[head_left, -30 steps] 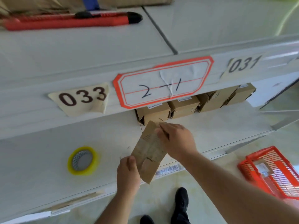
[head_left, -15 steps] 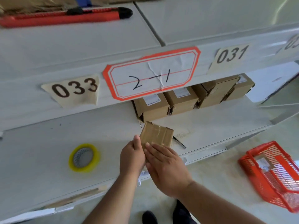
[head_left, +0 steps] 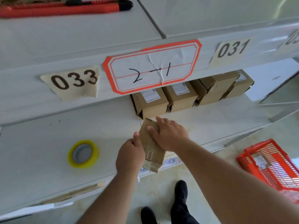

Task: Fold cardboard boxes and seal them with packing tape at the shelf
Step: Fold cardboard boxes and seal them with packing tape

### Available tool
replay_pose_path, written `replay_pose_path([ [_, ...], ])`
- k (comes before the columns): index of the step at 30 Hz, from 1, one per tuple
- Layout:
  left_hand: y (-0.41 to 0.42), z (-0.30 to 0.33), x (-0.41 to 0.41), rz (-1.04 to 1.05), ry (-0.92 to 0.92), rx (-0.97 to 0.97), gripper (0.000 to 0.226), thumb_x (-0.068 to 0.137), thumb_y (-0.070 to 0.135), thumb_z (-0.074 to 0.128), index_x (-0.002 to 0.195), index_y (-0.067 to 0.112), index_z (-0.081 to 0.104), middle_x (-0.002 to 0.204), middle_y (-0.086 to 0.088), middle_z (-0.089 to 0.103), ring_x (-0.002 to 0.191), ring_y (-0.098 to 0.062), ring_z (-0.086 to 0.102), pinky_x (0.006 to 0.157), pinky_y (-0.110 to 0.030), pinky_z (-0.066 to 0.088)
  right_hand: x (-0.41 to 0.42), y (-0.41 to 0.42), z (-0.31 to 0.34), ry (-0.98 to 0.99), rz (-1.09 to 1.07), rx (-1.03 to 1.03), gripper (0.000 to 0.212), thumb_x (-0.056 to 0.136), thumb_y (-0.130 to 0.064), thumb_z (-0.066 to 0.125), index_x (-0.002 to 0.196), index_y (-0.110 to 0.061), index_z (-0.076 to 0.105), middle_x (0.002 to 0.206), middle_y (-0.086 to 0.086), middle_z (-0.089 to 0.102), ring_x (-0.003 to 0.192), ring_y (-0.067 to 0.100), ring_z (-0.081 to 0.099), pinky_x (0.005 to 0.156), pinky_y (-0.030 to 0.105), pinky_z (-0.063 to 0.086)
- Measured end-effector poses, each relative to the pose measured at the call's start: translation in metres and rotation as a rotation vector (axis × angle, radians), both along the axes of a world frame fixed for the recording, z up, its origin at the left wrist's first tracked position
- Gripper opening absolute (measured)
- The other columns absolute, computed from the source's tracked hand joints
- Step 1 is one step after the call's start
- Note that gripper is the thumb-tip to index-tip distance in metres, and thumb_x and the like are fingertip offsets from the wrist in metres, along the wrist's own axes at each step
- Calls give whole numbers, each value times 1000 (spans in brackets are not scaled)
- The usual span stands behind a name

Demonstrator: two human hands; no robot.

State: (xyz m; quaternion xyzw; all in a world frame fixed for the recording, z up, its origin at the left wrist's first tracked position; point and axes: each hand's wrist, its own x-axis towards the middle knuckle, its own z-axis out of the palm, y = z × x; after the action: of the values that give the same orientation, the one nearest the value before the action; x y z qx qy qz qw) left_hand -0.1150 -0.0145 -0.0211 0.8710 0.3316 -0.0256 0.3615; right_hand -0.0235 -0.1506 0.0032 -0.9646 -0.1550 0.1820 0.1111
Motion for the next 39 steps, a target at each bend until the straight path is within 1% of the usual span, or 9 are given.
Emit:
replay_pose_path([
  [2, 3, -1, -6, -12, 128, 80, 89, 93, 81, 6, 103, 18, 68, 102, -9, 67, 94, -32, 64, 76, -38, 47, 2, -7, 4, 82, -64, 111, 62, 96, -79, 32, 125, -31, 60, 106, -6, 70, 95, 16, 68, 84, 41, 58],
  [5, 4, -3, -20, 3, 109, -62, 92, 85, 89, 10, 89, 16, 66, 89, -8, 71, 83, -28, 71, 75, -40, 58, -12, -20, 11, 208, -204, 423, 44, 96, -69, 52, 103, -31, 72, 85, -10, 73, 79, 10, 69, 78, 41, 62],
  [7, 5, -6, -29, 43, -65, -169, 75, 90, 82, 19, 79, 21, 62, 77, -4, 69, 73, -23, 69, 68, -38, 58, -28, -19, 16, 130, -201, 524, 33, 97, -61, 58, 107, -34, 73, 87, -13, 73, 80, 7, 67, 77, 37, 61],
  [10, 6, -17, -36, 145, -233, -417, 50, 102, 63, 32, 86, 28, 65, 83, -5, 69, 75, -14, 68, 72, -36, 56, -57, -1, 8, -423, 65, 596, 16, 98, -36, 66, 105, -24, 75, 104, -7, 76, 97, 14, 69, 85, 35, 60],
  [13, 15, -43, -42, 321, -179, -842, 38, 108, 31, 41, 88, 25, 72, 94, -9, 70, 87, -11, 69, 88, -36, 53, -88, 15, -40, -629, 323, 386, 36, 84, -24, 81, 117, -10, 78, 128, 7, 73, 124, 22, 67, 104, 36, 55],
  [17, 32, -60, -35, 315, -61, -645, 67, 91, 75, 27, 89, 38, 82, 101, 11, 78, 115, -20, 66, 102, -42, 45, -115, 19, -80, -437, 330, 201, 47, 93, -37, 51, 130, -18, 72, 143, 1, 64, 137, 18, 57, 111, 38, 49],
  [21, 18, -37, -7, 108, -7, -188, 66, 110, 48, 23, 107, 7, 75, 112, -20, 73, 106, -37, 66, 84, -36, 45, -105, 18, -74, -324, 274, 370, 45, 99, -33, 46, 135, -17, 69, 142, 0, 65, 136, 18, 58, 113, 39, 49],
  [31, 15, -55, 1, 83, 9, -23, 68, 108, 55, 22, 110, 13, 76, 112, -16, 74, 107, -38, 66, 79, -35, 43, -86, 12, -75, -301, 307, 160, 59, 106, -43, 32, 159, -17, 41, 166, 0, 35, 157, 15, 23, 126, 40, 11],
  [39, 13, -58, -2, 54, -40, 3, 68, 109, 53, 22, 101, 11, 75, 101, -16, 74, 99, -39, 67, 78, -39, 50, -20, 15, -62, -105, 143, -80, 81, 102, -67, -1, 163, -16, -17, 170, 1, -24, 155, 16, -28, 128, 43, -13],
])
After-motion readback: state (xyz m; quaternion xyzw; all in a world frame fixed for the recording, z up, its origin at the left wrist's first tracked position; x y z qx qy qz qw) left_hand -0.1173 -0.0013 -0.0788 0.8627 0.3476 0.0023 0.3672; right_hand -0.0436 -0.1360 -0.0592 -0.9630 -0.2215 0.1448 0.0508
